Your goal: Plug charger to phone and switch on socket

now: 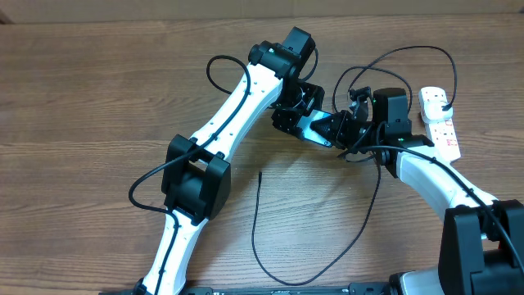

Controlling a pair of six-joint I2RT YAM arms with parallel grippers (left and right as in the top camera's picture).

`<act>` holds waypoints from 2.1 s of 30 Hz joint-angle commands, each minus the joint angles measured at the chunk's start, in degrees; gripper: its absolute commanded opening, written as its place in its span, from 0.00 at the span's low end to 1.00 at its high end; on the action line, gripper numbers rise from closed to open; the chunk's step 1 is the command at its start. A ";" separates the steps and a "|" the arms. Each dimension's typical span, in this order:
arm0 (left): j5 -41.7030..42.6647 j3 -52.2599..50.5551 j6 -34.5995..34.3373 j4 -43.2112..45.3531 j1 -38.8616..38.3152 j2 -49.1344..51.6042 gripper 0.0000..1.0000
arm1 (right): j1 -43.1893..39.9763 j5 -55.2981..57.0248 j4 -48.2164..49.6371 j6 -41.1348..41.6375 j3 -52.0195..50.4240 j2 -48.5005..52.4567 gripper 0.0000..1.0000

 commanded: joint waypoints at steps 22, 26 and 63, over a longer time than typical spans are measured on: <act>11.54 1.84 22.21 1.49 9.73 -0.42 1.00 | -8.09 -6.54 3.13 18.60 1.36 0.02 0.04; 12.11 1.84 21.97 5.49 9.77 -0.42 1.00 | -10.54 -7.85 3.65 30.88 1.36 0.02 0.04; -4.48 1.84 -6.40 15.02 -1.29 -0.39 0.56 | -10.32 -18.38 13.70 79.47 1.36 0.02 0.04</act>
